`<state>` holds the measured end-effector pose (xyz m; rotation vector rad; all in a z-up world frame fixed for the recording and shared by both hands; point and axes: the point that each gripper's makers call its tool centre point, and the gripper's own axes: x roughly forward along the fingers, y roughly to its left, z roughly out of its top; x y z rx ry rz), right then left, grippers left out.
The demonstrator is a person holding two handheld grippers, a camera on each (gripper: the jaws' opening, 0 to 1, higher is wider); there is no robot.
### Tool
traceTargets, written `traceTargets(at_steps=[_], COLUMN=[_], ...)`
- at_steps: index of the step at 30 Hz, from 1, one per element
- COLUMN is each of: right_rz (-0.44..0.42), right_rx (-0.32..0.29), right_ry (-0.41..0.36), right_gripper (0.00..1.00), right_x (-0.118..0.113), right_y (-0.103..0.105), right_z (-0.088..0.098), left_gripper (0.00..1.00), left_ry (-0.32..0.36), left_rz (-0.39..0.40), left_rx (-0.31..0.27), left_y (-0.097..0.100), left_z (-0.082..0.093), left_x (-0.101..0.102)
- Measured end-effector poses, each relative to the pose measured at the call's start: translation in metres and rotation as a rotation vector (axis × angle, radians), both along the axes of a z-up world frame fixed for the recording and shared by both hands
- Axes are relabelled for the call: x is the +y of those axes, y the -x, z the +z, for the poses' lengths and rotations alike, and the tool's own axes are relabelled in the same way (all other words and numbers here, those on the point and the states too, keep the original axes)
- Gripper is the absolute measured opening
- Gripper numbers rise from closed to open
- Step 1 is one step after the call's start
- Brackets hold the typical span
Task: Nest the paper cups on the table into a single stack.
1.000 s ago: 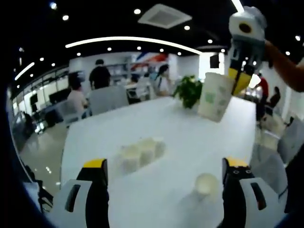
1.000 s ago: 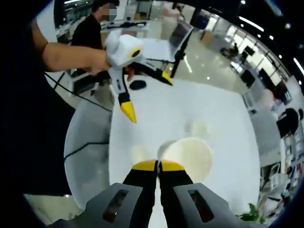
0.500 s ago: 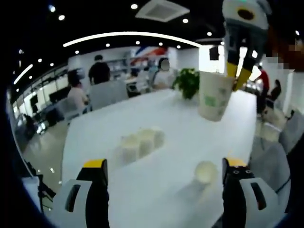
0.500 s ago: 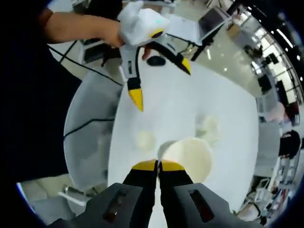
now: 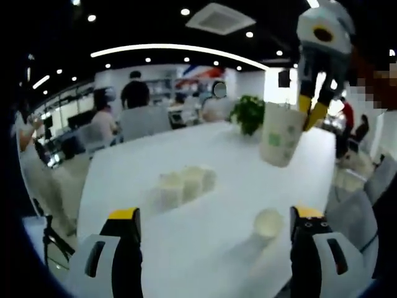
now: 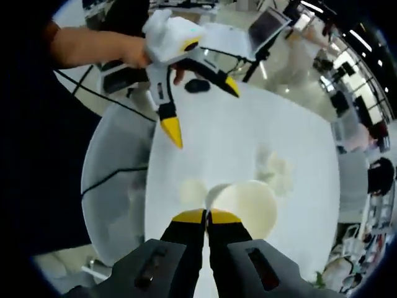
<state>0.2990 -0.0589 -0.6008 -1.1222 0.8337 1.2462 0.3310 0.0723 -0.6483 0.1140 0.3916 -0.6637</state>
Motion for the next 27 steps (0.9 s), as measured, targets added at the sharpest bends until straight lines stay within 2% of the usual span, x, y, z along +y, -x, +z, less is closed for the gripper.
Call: traceTargets(at_steps=[3, 10, 18, 27], right_rz=[-0.012, -0.054, -0.083, -0.1], right_rx=[-0.016, -0.004, 0.017, 0.037], right_ry=[0.008, -0.029, -0.058, -0.054], right_gripper=[0.0, 0.0, 0.0, 0.0], right_x=[-0.003, 0.0, 0.005, 0.007], right_y=[0.001, 0.007, 0.006, 0.007], right_z=[-0.011, -0.041, -0.056, -0.075], left_gripper=[0.99, 0.98, 0.99, 0.99], left_ry=[-0.011, 0.004, 0.009, 0.005], left_rz=[-0.005, -0.007, -0.02, -0.026], left_rx=[0.016, 0.002, -0.01, 0.011], left_y=[0.001, -0.002, -0.006, -0.006], left_z=[-0.006, -0.003, -0.003, -0.012], left_x=[0.001, 0.002, 0.002, 0.001])
